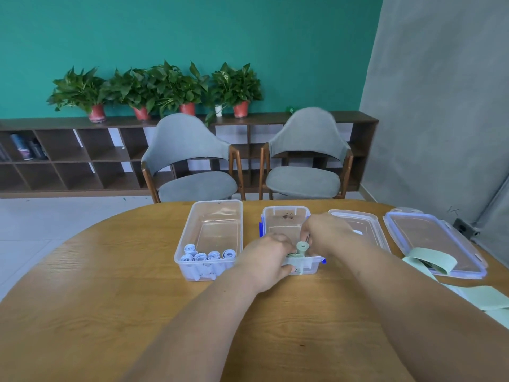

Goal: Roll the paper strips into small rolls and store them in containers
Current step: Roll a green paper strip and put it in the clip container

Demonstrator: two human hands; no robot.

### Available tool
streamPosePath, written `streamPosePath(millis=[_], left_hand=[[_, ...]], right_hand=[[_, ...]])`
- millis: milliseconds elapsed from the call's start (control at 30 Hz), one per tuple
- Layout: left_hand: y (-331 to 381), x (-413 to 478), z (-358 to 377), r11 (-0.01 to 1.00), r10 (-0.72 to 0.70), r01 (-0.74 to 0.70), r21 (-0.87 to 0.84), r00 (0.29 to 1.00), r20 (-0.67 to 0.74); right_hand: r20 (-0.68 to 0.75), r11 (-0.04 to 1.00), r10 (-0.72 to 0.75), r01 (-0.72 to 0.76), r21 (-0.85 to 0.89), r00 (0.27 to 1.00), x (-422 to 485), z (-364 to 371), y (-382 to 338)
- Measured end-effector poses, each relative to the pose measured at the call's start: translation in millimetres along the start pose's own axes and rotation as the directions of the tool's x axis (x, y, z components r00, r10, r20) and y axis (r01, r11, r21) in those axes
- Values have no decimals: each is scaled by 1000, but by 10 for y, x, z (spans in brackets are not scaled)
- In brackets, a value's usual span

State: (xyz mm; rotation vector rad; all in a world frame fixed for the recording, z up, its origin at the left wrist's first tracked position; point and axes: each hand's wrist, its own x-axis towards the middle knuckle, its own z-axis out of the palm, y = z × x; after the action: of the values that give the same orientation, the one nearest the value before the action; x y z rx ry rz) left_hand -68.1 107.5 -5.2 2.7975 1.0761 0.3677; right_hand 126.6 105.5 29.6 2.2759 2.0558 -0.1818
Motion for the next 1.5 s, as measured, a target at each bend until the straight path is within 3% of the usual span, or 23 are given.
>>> streamPosePath(millis=[300, 600, 900, 1267, 1500], left_hand=[[42, -23, -14, 999, 12, -13, 32, 999, 34], [75, 14, -28, 993, -6, -2, 118, 998, 66], [70, 29, -2, 994, -12, 6, 105, 998, 57], [29, 16, 37, 1000, 7, -8, 27, 1000, 21], [13, 34, 50, 996, -53, 53, -78, 999, 8]], right_hand=[[184, 993, -69, 50, 106, 981, 42, -129, 82], [270, 985, -144, 111, 134, 952, 37, -188, 93], [118, 962, -172, 141, 236, 978, 4, -7, 181], [90, 967, -139, 116, 227, 986, 16, 91, 218], [98, 974, -120, 98, 204, 988, 11, 94, 194]])
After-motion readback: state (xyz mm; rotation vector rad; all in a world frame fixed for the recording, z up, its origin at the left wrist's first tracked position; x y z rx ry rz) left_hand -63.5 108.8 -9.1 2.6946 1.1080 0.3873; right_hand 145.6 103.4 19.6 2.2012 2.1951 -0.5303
